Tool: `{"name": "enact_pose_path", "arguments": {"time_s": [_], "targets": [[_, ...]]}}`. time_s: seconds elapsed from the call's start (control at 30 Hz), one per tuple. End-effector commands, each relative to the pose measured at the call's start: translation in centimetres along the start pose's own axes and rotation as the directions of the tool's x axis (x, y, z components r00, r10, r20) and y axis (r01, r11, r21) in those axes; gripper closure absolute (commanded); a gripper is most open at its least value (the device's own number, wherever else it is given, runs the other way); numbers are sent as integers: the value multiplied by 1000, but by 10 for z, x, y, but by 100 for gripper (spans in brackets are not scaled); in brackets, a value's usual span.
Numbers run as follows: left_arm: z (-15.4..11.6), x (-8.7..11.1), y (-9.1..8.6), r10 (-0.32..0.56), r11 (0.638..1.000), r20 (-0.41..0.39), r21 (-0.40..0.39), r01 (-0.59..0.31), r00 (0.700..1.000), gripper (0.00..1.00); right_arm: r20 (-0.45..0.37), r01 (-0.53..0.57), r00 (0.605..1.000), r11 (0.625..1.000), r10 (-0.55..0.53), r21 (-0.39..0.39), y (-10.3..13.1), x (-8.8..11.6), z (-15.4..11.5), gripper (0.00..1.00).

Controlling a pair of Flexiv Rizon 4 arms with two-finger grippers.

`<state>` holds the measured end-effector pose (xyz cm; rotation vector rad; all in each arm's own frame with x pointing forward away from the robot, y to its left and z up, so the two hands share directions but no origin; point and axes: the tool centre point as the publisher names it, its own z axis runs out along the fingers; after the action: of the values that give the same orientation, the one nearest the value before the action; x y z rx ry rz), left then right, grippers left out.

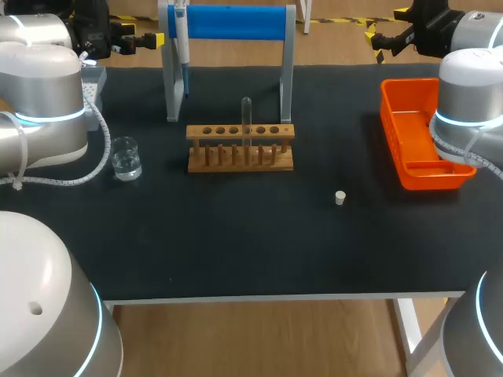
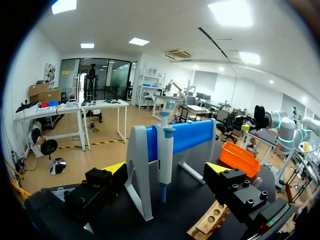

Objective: Invert the test tube, pick up the pipette, mount the tip to pipette, aspirate from beaker and dispense into the tube, eject the tip, return the pipette, and cap with the stopper.

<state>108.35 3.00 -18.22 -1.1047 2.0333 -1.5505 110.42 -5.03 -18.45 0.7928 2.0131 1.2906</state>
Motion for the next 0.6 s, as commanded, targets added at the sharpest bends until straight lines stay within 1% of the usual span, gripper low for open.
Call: {"name": "enact_pose_path", "arguments": {"time_s": [0.03, 0.07, 0.1, 0.2, 0.33, 0.47, 0.53, 0.57, 0.6], "targets": [[0, 0, 0, 0, 1000, 0, 0, 0, 1000, 0, 0, 0, 1000, 1000, 0, 0, 0, 0, 0, 0], [0, 0, 0, 0, 1000, 0, 0, 0, 1000, 0, 0, 0, 1000, 1000, 0, 0, 0, 0, 0, 0], [0, 0, 0, 0, 1000, 0, 0, 0, 1000, 0, -15, 11, 1000, 1000, -11, -11, 3, 5, -2, 0], [0, 0, 0, 0, 1000, 0, 0, 0, 1000, 0, -78, 52, 995, 998, -55, -43, 14, 28, -12, 0], [0, 0, 0, 0, 1000, 0, 0, 0, 1000, 0, -152, 50, 986, 995, -62, -81, 21, 62, -23, 0], [0, 0, 0, 0, 1000, 0, 0, 0, 1000, 0, -218, 32, 974, 993, -56, -111, 21, 98, -30, 0], [0, 0, 0, 0, 1000, 0, 0, 0, 1000, 0, -256, 19, 965, 991, -52, -130, 17, 118, -31, 0], [0, 0, 0, 0, 1000, 0, 0, 0, 1000, 0, -269, 18, 962, 991, -55, -135, 14, 128, -31, 0], [0, 0, 0, 0, 1000, 0, 0, 0, 1000, 0, -275, 41, 958, 989, -80, -142, 10, 139, -31, 0]]}}
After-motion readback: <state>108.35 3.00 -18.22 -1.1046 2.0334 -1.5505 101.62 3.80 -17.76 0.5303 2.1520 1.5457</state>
